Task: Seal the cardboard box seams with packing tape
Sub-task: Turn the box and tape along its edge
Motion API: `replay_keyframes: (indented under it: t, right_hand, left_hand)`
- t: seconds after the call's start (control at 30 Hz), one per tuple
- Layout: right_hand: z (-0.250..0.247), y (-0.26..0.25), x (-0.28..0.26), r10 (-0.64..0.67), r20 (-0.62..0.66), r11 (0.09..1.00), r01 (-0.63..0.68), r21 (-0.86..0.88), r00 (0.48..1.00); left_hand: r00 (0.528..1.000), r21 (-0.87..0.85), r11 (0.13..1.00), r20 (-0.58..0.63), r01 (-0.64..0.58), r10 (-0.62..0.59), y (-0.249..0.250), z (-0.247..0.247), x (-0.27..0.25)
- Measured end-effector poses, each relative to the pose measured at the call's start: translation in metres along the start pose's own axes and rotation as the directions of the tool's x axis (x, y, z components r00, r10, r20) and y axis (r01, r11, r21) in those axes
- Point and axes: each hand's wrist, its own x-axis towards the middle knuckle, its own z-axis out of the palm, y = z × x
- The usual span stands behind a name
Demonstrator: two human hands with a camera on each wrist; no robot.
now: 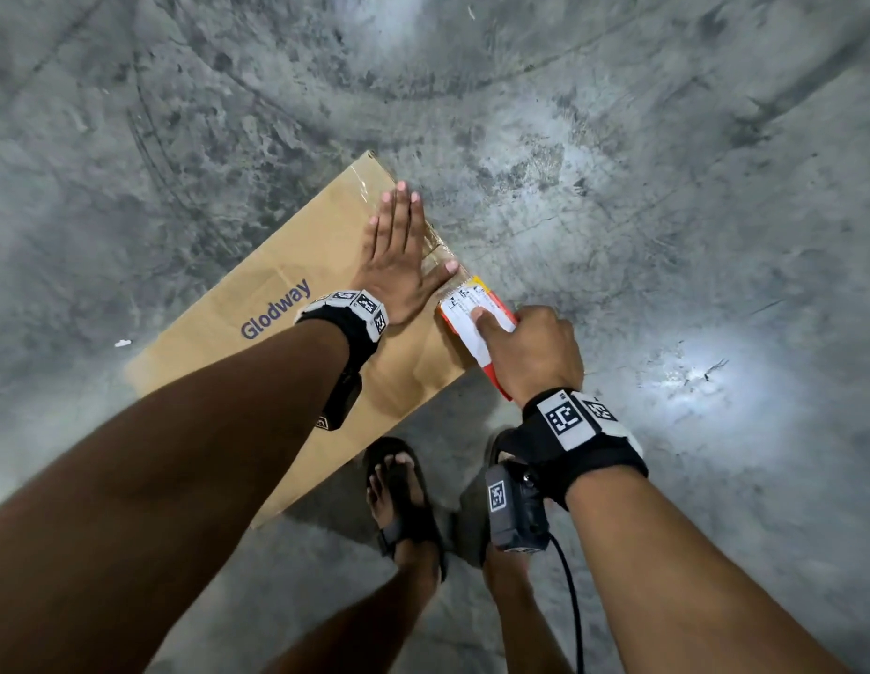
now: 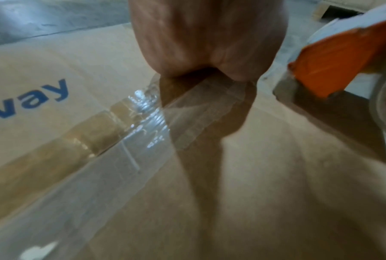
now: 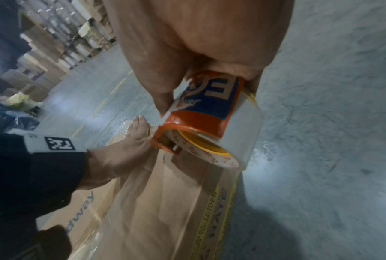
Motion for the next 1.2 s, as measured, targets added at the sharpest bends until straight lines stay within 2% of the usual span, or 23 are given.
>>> replay_keyframes:
  t: [0.1, 0.23, 0.33, 0.5, 0.8, 1.0, 1.1, 1.2]
  right_hand:
    - [-0.011, 0.024, -0.02, 0.006, -0.011, 1.0, -0.006, -0.001, 1.0]
    - [-0.032, 0.079, -0.055, 0.09, 0.013, 0.993, -0.088, -0.081, 0.996]
    - [-0.036, 0.095, -0.051, 0.127, 0.018, 0.988, -0.125, -0.096, 0.992]
    - [-0.017, 0.081, -0.016, 0.205, 0.038, 0.976, -0.201, -0.082, 0.978]
    - [0.005, 0.061, 0.005, 0.219, 0.005, 0.971, -0.217, -0.095, 0.976]
    - [-0.001, 0.05, 0.011, 0.206, 0.001, 0.958, -0.201, -0.206, 0.979]
    - [-0.001, 0.062, 0.019, 0.215, 0.058, 0.935, -0.189, -0.3, 0.975]
    - [0.007, 0.077, 0.021, 0.224, 0.076, 0.928, -0.189, -0.322, 0.972]
  left_hand:
    - [1.0, -0.004, 1.0, 0.031, 0.006, -0.006, -0.001, -0.004, 0.0]
    - [0.997, 0.003, 1.0, 0.075, 0.028, -0.028, 0.005, -0.007, 0.001]
    - [0.996, -0.019, 0.999, 0.083, 0.042, -0.04, 0.004, -0.009, 0.001]
    - [0.999, -0.036, 0.999, 0.048, 0.012, -0.011, 0.003, -0.005, 0.0]
    - [1.0, 0.028, 0.999, -0.017, 0.017, -0.017, 0.006, -0.002, -0.003]
    - [1.0, 0.03, 0.999, -0.009, 0.025, -0.024, 0.008, -0.005, -0.005]
    - [1.0, 0.024, 0.999, -0.004, 0.023, -0.023, 0.008, -0.006, -0.005]
    - [1.0, 0.032, 0.999, -0.014, 0.016, -0.015, 0.006, -0.004, -0.004]
